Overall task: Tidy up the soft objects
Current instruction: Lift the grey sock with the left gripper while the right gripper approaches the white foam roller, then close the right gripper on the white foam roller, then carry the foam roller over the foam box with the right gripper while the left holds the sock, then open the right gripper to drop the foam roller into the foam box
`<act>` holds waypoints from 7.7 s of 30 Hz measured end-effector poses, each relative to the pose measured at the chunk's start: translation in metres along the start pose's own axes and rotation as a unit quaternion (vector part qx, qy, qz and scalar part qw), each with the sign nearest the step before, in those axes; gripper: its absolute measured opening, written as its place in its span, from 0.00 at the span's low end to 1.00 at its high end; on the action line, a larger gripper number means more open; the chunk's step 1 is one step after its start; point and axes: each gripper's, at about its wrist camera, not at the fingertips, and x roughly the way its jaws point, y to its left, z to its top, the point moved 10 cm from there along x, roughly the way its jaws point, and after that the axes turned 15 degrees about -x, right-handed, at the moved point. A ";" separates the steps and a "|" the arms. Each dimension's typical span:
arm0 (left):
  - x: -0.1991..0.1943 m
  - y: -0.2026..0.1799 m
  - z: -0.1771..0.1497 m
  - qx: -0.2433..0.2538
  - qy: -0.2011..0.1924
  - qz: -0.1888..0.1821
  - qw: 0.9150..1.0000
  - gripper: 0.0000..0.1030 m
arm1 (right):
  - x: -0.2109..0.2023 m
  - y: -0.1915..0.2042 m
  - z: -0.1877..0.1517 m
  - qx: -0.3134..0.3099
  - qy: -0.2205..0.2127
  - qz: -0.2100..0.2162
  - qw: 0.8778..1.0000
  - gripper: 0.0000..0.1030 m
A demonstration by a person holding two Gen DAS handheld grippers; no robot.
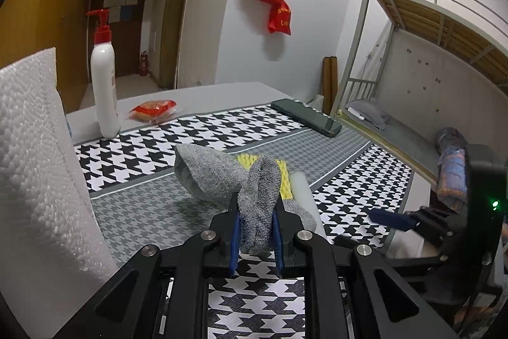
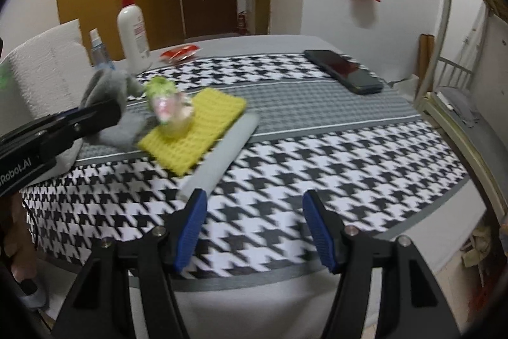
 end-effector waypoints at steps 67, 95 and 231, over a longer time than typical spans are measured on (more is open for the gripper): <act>-0.117 -0.022 0.022 0.035 -0.126 -0.030 0.991 0.18 | -0.103 0.020 0.049 0.044 -0.117 0.026 0.992 0.11; -0.187 0.008 0.023 0.024 -0.175 0.040 0.984 0.18 | -0.169 0.061 0.072 0.001 -0.204 0.050 0.978 0.11; -0.241 0.143 0.056 -0.042 -0.202 0.200 0.958 0.18 | -0.135 0.182 0.177 -0.127 -0.262 0.135 0.947 0.93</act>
